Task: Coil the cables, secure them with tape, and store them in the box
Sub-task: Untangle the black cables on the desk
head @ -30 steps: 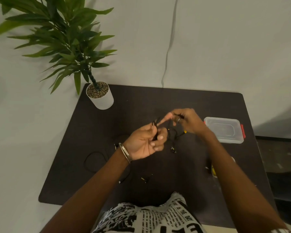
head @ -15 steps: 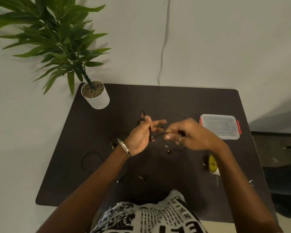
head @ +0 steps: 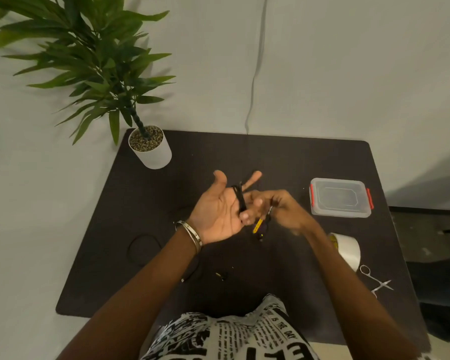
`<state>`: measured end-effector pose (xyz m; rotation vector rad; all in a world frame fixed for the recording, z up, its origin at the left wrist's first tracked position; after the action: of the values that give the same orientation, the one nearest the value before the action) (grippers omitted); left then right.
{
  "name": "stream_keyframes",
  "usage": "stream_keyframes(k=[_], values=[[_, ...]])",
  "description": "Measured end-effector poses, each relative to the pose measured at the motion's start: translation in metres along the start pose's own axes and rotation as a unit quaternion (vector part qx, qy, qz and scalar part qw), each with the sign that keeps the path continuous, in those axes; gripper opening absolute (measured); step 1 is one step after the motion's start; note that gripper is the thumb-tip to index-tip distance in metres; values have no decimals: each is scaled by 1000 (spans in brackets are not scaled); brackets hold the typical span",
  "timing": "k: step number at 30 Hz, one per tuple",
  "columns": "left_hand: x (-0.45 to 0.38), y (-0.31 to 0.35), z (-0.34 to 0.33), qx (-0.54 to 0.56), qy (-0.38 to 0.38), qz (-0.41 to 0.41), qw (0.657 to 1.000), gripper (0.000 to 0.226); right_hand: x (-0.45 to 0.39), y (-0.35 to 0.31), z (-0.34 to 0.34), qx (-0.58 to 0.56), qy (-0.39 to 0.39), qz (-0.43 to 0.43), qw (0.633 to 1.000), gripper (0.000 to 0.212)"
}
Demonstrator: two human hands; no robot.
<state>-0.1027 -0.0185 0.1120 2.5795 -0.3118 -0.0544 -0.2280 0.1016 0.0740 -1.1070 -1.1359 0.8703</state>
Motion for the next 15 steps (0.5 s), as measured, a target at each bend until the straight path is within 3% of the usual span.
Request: stream_keyframes(k=[3, 6, 13, 15], values=[[-2, 1, 6, 0, 66, -43, 997, 70, 11, 2, -28, -94, -44, -60, 993, 11], [-2, -6, 9, -39, 106, -39, 993, 74, 20, -2, -38, -61, -77, -89, 991, 11], [-7, -11, 7, -52, 248, -131, 958, 71, 32, -11, -34, -27, -146, -143, 979, 36], [-7, -9, 13, -44, 256, -152, 954, 65, 30, -6, -30, -46, -108, -167, 979, 54]])
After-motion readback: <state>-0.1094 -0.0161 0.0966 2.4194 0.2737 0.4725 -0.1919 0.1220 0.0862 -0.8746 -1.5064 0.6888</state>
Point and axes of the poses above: each hand's wrist, its own x-axis away from the middle knuckle, its own z-axis out of the back of the hand, y = z × x, the point moved 1 cm from there along -x, towards the middle knuckle, and after that the axes turned 8 degrees about -y, right-handed, at the moved point
